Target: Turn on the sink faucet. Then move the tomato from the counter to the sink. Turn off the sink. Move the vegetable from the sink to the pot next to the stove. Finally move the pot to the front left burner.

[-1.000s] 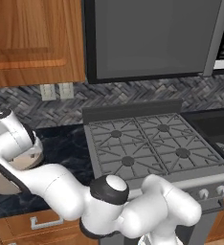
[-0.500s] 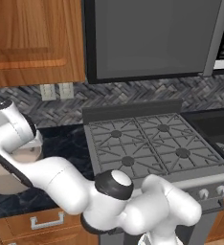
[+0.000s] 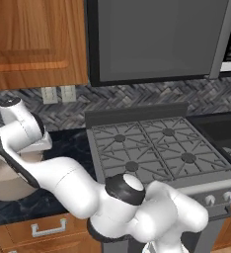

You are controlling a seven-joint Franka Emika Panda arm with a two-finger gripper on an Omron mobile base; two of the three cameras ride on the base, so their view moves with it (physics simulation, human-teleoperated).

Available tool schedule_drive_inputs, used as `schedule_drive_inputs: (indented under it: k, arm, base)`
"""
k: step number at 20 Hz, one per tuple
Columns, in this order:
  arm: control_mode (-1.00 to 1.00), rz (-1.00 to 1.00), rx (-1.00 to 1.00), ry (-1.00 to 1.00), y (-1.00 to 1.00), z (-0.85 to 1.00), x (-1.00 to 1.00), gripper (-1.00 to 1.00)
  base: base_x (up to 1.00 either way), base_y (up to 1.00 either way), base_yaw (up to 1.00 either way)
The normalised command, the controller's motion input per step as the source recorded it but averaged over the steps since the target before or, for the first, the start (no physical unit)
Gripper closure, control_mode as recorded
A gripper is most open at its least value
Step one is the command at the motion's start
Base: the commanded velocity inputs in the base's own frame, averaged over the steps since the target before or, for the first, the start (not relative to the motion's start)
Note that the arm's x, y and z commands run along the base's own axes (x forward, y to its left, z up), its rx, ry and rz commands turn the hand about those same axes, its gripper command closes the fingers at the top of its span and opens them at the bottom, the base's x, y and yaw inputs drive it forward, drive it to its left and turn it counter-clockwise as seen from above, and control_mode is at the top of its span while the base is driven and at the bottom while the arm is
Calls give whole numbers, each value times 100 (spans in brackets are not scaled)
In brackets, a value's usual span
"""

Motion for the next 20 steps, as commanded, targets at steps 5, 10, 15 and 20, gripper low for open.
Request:
schedule_drive_inputs:
  k: [5, 10, 15, 20]
  arm:
    - [-100, -4, 3, 0, -41, -2, -20, -100]
    - [-100, -6, 3, 0, -29, -8, -4, -100]
    - [-100, -7, 1, 0, -24, -6, 0, -100]
    - [-100, -5, 0, 0, -3, -5, 23, -100]
  base:
    - [0, 0, 0]
    - [0, 0, 0]
    - [0, 0, 0]
    - [0, 0, 0]
